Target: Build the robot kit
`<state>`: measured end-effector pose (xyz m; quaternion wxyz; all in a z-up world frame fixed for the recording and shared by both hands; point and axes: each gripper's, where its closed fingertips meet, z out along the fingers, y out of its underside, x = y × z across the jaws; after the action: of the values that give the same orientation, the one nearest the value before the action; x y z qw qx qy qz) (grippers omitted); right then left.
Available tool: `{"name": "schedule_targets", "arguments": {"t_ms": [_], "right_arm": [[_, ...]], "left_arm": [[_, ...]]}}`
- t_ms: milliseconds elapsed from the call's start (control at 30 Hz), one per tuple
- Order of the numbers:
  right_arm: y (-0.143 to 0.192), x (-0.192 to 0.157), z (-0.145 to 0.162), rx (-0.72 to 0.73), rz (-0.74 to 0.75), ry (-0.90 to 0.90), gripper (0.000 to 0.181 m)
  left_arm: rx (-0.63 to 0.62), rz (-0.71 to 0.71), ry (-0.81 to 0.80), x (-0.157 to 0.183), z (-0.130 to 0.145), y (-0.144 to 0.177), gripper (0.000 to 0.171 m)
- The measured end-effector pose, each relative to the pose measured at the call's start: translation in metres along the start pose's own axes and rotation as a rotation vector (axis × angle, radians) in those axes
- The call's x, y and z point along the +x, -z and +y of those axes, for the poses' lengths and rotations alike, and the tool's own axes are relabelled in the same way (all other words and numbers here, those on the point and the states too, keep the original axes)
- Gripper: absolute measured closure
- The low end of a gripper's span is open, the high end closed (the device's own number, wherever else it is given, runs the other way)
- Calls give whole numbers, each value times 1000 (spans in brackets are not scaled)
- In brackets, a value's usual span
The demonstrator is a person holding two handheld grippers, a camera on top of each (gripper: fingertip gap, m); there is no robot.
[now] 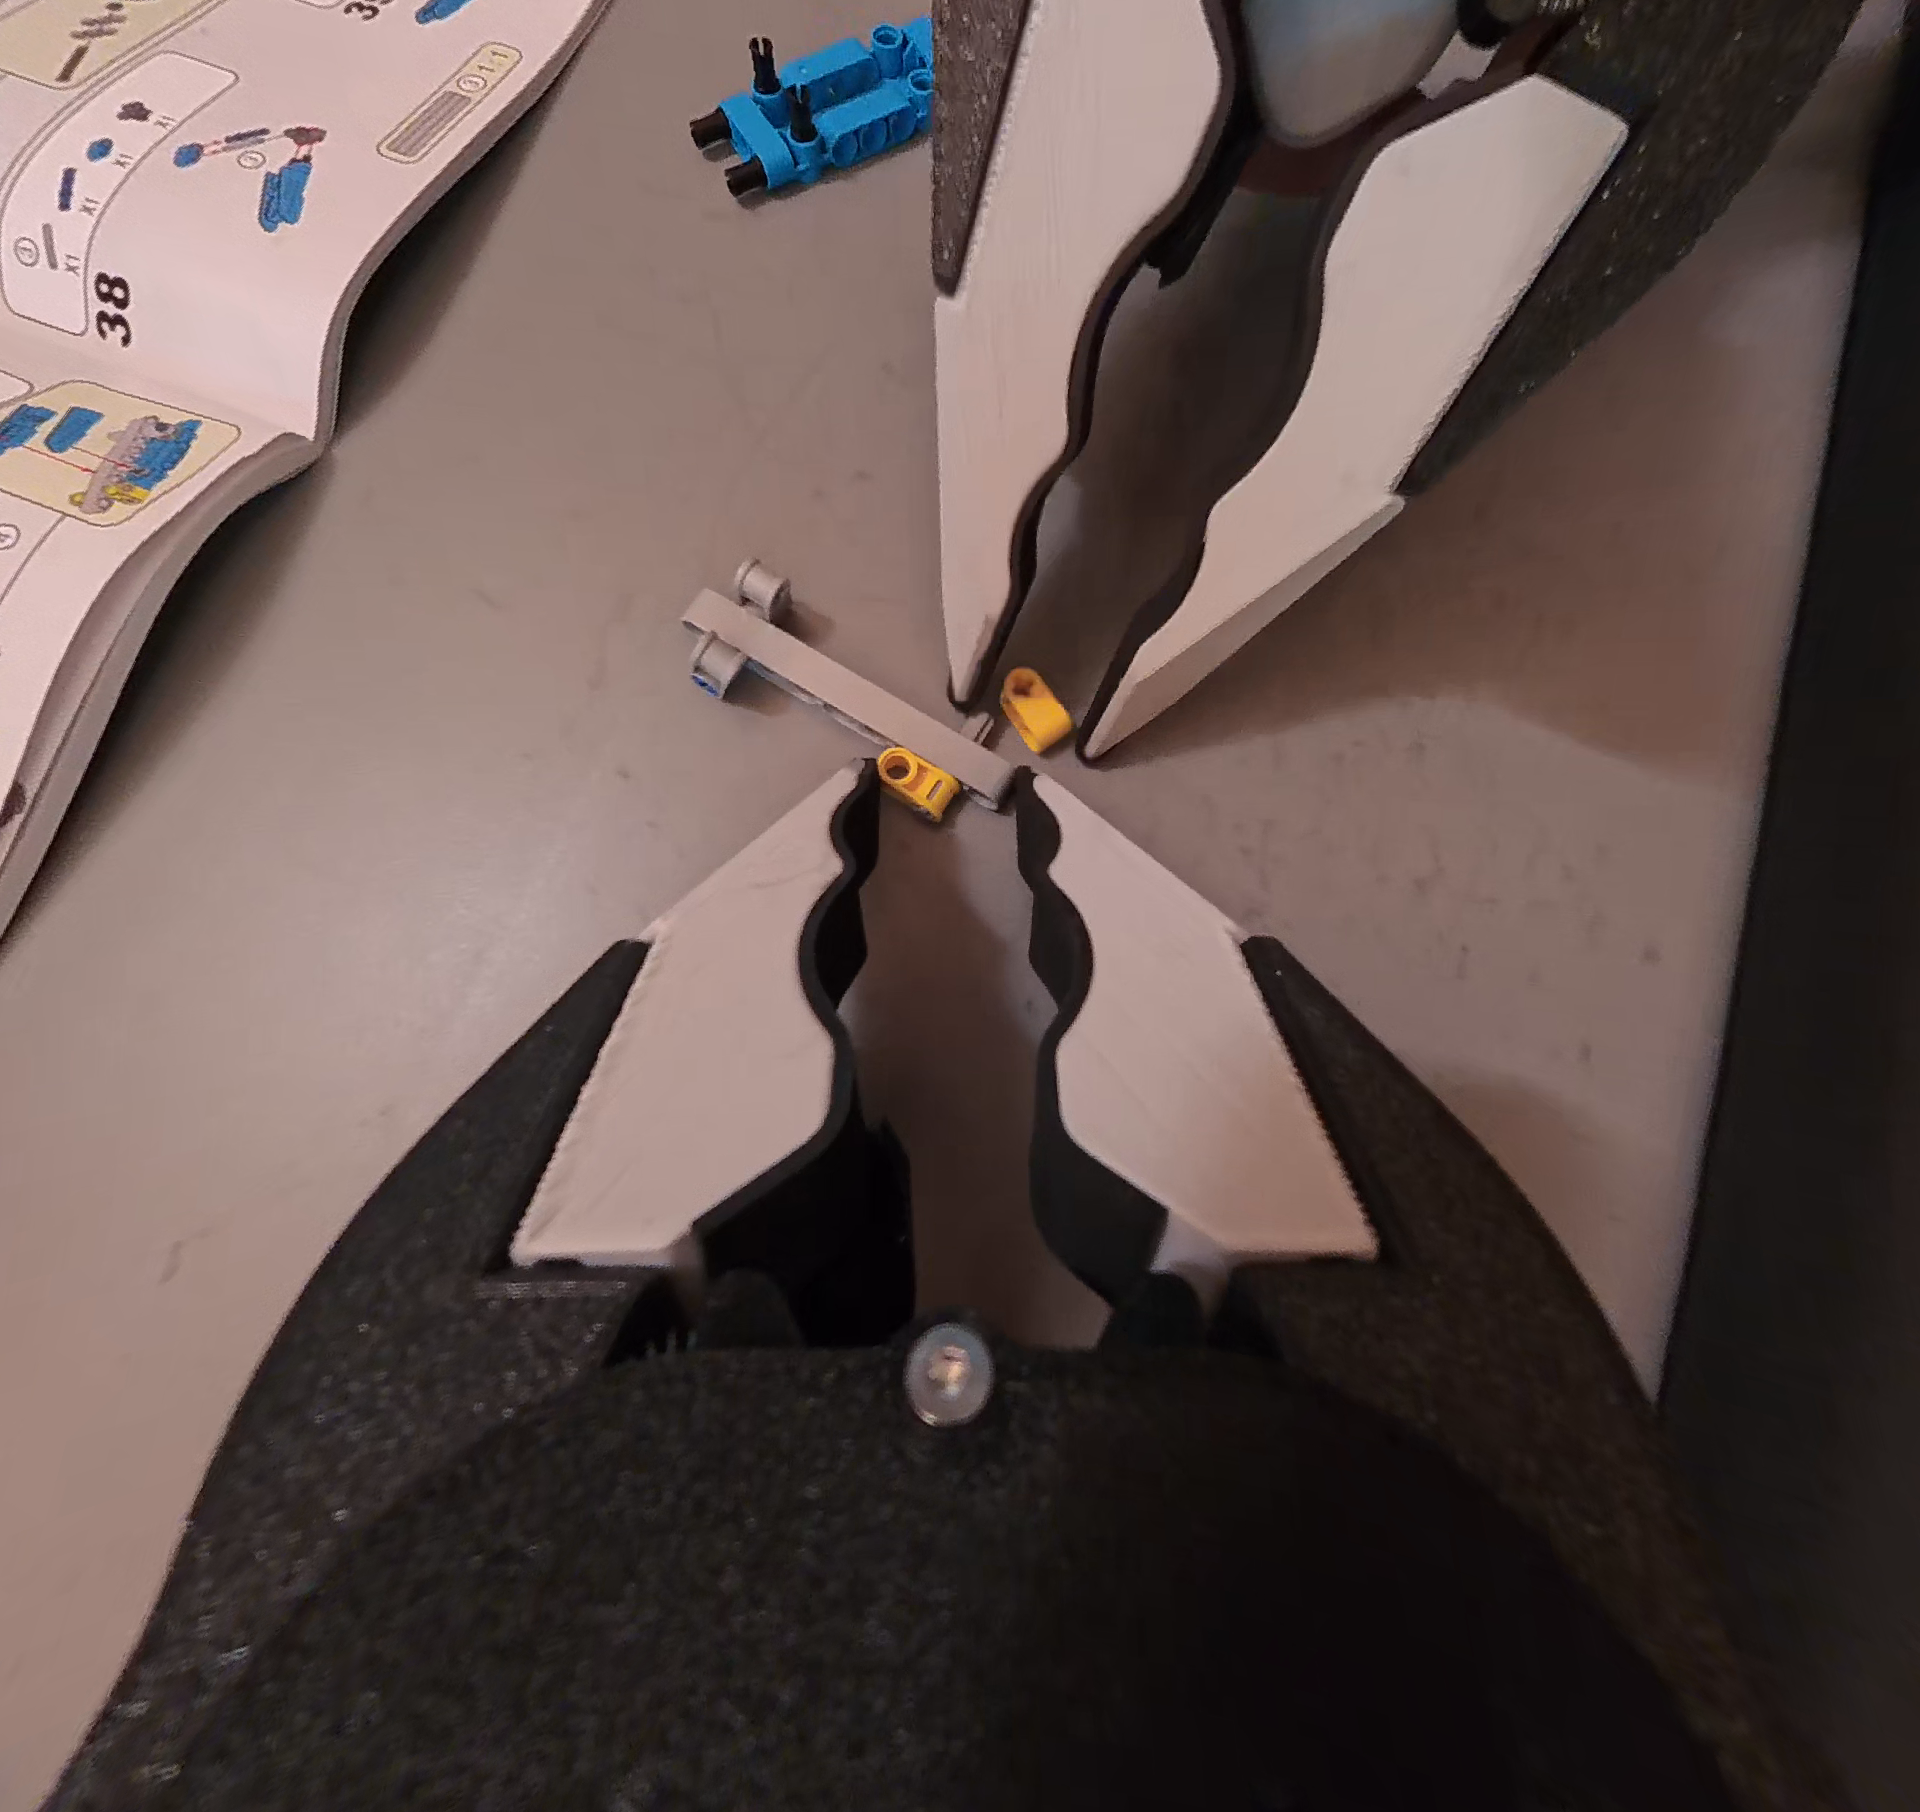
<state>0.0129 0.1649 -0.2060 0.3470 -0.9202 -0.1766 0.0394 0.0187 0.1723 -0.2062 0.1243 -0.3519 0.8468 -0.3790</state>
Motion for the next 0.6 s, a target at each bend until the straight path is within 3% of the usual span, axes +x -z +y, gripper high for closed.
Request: {"name": "schedule_targets", "arguments": {"t_ms": [333,600], "right_arm": [[15,1,-1,9,8,2,165],[6,2,2,-8,33,46,162]], "left_arm": [[1,-2,2,0,0,0,146],[1,-1,5,0,0,0,146]]}}
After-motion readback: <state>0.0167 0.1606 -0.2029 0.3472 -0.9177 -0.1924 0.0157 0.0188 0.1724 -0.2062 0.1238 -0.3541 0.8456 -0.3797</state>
